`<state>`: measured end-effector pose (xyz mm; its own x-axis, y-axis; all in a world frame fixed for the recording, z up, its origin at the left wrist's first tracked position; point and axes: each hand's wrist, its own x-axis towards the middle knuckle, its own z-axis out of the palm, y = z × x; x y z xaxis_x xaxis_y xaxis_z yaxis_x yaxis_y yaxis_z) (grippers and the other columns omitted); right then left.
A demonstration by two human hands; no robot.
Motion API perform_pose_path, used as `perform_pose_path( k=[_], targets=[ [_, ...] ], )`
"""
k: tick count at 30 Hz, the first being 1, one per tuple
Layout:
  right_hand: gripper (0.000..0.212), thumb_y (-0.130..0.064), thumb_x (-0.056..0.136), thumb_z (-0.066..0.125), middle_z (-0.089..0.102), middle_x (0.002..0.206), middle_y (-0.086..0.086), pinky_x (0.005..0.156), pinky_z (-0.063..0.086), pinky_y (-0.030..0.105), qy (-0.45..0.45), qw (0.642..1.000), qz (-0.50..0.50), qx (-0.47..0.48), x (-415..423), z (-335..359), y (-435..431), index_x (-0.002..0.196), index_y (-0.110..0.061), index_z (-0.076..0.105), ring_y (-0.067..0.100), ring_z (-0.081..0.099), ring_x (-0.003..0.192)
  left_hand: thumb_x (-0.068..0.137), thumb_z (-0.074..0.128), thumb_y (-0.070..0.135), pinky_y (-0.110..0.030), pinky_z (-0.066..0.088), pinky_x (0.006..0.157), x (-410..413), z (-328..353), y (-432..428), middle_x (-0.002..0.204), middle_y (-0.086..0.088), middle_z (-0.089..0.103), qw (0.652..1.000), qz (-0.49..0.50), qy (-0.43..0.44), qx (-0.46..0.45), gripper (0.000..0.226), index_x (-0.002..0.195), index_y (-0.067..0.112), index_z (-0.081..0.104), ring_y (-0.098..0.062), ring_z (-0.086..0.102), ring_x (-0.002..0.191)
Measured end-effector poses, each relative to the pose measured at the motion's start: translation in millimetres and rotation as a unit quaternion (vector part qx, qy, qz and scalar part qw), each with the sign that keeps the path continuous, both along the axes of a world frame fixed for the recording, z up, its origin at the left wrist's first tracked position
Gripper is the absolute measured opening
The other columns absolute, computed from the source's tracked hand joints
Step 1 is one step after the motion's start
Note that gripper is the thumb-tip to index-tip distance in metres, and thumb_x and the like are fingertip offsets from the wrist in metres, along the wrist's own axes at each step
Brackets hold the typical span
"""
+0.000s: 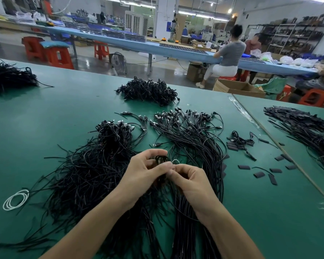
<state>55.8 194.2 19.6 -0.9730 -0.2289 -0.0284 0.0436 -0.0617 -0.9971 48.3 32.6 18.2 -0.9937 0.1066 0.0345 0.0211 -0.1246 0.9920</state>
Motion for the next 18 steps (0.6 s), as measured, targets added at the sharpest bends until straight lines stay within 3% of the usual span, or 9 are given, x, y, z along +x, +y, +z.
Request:
perform_pose_path(
  k=[3,5,7,9,11,12,14,16,18],
  targets=[
    [0.008,-0.03,0.087,0.076,0.068,0.075,-0.008,0.064,0.048,0.017,0.058,0.978,-0.05,0.193,-5,-13,5,0.091,-0.024,0.072,0.003,0.06,0.069,0.085,0.075,0.003,-0.03,0.061,0.075,-13,-5,-12,0.098,-0.005,0.077,0.998,0.017,0.036,-0.058,0.039,0.116,0.026,0.067,-0.022,0.075,0.091],
    [0.024,-0.045,0.087,0.072,0.063,0.085,-0.011,0.069,0.05,0.019,0.076,0.925,-0.035,0.371,-4,-21,10,0.104,-0.03,0.065,0.0,0.059,0.077,0.084,0.073,0.001,-0.035,0.061,0.083,-31,-7,-22,0.103,-0.003,0.076,0.989,0.088,0.044,-0.112,0.044,0.117,0.029,0.065,-0.017,0.073,0.094],
    [0.039,-0.055,0.088,0.066,0.059,0.102,-0.012,0.083,0.052,0.026,0.088,0.848,0.013,0.523,0,-29,10,0.117,-0.03,0.06,0.006,0.057,0.095,0.085,0.074,0.005,-0.037,0.057,0.093,-53,-8,-35,0.114,-0.007,0.072,0.966,0.177,0.053,-0.182,0.045,0.124,0.025,0.063,-0.017,0.07,0.098],
    [0.045,-0.056,0.09,0.062,0.058,0.113,-0.008,0.093,0.049,0.03,0.101,0.797,0.042,0.594,5,-34,5,0.125,-0.028,0.055,0.013,0.054,0.109,0.087,0.074,0.01,-0.026,0.056,0.09,-76,-5,-45,0.12,-0.011,0.068,0.938,0.24,0.071,-0.239,0.047,0.131,0.022,0.06,-0.016,0.067,0.096],
    [0.038,-0.048,0.095,0.06,0.062,0.114,-0.005,0.093,0.049,0.032,0.124,0.772,0.042,0.622,8,-36,0,0.124,-0.024,0.055,0.017,0.057,0.111,0.09,0.072,0.012,-0.005,0.05,0.07,-98,1,-52,0.118,-0.012,0.067,0.919,0.27,0.097,-0.272,0.047,0.135,0.02,0.058,-0.006,0.063,0.079],
    [0.031,-0.043,0.098,0.058,0.064,0.111,-0.004,0.09,0.05,0.032,0.129,0.767,0.042,0.628,9,-36,-2,0.119,-0.021,0.058,0.018,0.06,0.107,0.092,0.07,0.011,0.001,0.045,0.065,-108,4,-55,0.116,-0.014,0.068,0.907,0.284,0.107,-0.293,0.047,0.136,0.019,0.058,-0.004,0.059,0.073],
    [0.022,-0.037,0.1,0.055,0.066,0.104,-0.004,0.082,0.054,0.033,0.118,0.78,0.04,0.614,9,-35,-3,0.11,-0.019,0.063,0.018,0.063,0.097,0.096,0.064,0.01,-0.003,0.041,0.084,-129,5,-64,0.123,-0.017,0.065,0.882,0.3,0.104,-0.347,0.047,0.141,0.019,0.053,-0.015,0.061,0.085],
    [0.019,-0.034,0.102,0.052,0.067,0.097,-0.007,0.074,0.056,0.03,0.103,0.817,0.021,0.566,9,-33,1,0.105,-0.021,0.066,0.013,0.064,0.084,0.099,0.059,0.012,-0.032,0.037,0.109,-147,-1,-74,0.139,-0.021,0.054,0.87,0.264,0.049,-0.413,0.054,0.15,0.018,0.042,-0.032,0.052,0.122],
    [0.017,-0.03,0.103,0.05,0.065,0.085,-0.008,0.063,0.053,0.028,0.093,0.868,-0.002,0.488,9,-29,4,0.1,-0.024,0.066,0.007,0.058,0.066,0.1,0.056,0.017,-0.046,0.026,0.117,-157,-11,-81,0.153,-0.02,0.037,0.844,0.182,-0.026,-0.504,0.06,0.155,0.019,0.032,-0.037,0.032,0.141]
  ],
)
